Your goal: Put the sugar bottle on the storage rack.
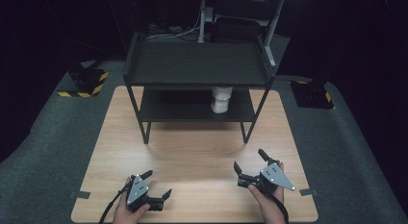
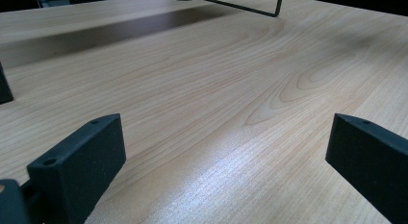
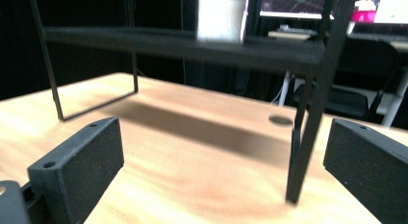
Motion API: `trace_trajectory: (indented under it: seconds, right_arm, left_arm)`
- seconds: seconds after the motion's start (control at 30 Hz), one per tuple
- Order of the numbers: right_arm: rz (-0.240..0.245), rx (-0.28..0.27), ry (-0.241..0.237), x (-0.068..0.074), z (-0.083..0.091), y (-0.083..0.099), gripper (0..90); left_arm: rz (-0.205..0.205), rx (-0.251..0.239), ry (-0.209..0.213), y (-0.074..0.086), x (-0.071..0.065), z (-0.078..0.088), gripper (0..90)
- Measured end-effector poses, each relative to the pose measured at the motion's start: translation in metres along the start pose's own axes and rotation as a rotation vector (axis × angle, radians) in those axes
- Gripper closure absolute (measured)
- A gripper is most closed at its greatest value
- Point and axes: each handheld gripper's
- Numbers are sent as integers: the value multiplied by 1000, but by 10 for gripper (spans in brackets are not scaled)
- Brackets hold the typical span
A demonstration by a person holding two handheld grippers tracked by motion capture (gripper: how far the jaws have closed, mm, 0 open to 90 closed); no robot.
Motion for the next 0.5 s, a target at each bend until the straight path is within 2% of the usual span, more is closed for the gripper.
trace_trajectory:
  seconds: [0.2,0.3,0.5]
  right_arm:
    - [6,45,24,-6,14,12,0]
    - [30,76,29,-7,19,16,0]
    - [20,113,41,-11,25,24,0]
  left_arm:
    - [5,-2,1,0,0,0,4]
    - [3,-3,2,0,1,0,4]
    - [5,-4,2,1,0,0,4]
Point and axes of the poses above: each handheld gripper's, and its own axes: z roughly backward along the jaws, y roughly out of its underside, x roughly to its left, and after that the axes turned 13 degrees about -x, right-handed
